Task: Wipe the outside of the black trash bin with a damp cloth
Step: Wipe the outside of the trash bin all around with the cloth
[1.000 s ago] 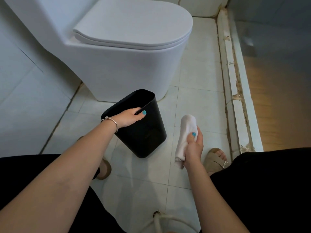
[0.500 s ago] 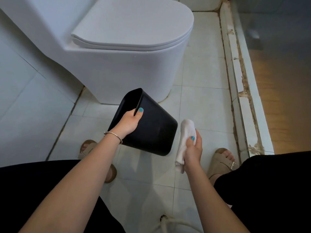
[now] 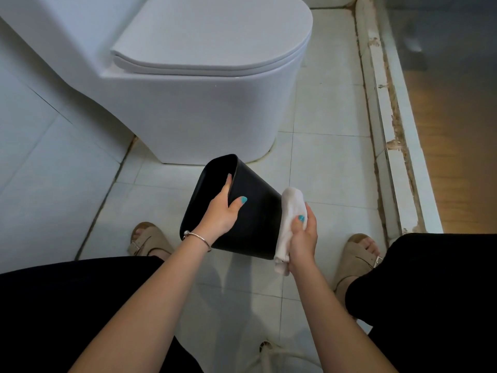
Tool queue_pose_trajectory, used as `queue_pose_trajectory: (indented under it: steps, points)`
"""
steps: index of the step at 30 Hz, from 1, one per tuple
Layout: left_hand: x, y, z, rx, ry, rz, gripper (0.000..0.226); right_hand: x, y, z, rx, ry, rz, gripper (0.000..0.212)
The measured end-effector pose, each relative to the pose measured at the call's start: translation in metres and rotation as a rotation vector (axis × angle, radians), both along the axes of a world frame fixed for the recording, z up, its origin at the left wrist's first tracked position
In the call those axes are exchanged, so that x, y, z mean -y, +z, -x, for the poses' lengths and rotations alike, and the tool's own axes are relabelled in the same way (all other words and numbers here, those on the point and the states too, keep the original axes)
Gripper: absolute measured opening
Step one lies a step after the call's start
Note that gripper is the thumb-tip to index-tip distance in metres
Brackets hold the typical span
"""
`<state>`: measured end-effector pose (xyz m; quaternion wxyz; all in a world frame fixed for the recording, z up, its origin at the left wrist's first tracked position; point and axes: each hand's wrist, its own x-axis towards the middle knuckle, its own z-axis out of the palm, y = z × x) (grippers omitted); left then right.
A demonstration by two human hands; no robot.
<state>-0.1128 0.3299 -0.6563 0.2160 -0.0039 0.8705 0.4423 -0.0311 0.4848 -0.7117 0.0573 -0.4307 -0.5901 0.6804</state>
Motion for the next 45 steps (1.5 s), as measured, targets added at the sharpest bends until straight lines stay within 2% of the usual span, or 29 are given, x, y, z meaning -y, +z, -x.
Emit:
queue_pose_trajectory:
  steps: [7,13,20,26,37,40,45]
  points:
    - [0.006,-0.002,-0.011,-0.122,0.043,-0.003,0.067,-0.006,-0.007,-0.002,0.032,-0.021,0.005,0.037]
    - [0.019,-0.012,-0.010,-0.088,0.142,0.002,0.056,0.012,-0.015,0.016,-0.016,0.045,-0.059,0.038]
    - [0.016,-0.012,-0.003,-0.106,0.168,0.001,0.042,0.030,-0.023,0.041,-0.001,0.177,-0.129,0.038]
    - [0.008,-0.015,0.012,-0.113,0.140,0.013,0.043,0.025,-0.021,0.046,-0.001,0.209,-0.074,0.038]
    - [0.028,-0.021,0.015,-0.094,0.193,-0.020,0.042,0.050,0.016,0.046,-0.226,0.385,0.103,0.034]
    - [0.035,-0.022,0.016,-0.057,0.182,-0.037,0.046,0.040,0.019,0.044,-0.209,0.339,0.170,0.030]
    - [0.034,-0.018,0.019,-0.030,0.131,-0.067,0.044,0.019,0.019,0.034,-0.158,0.208,0.095,0.028]
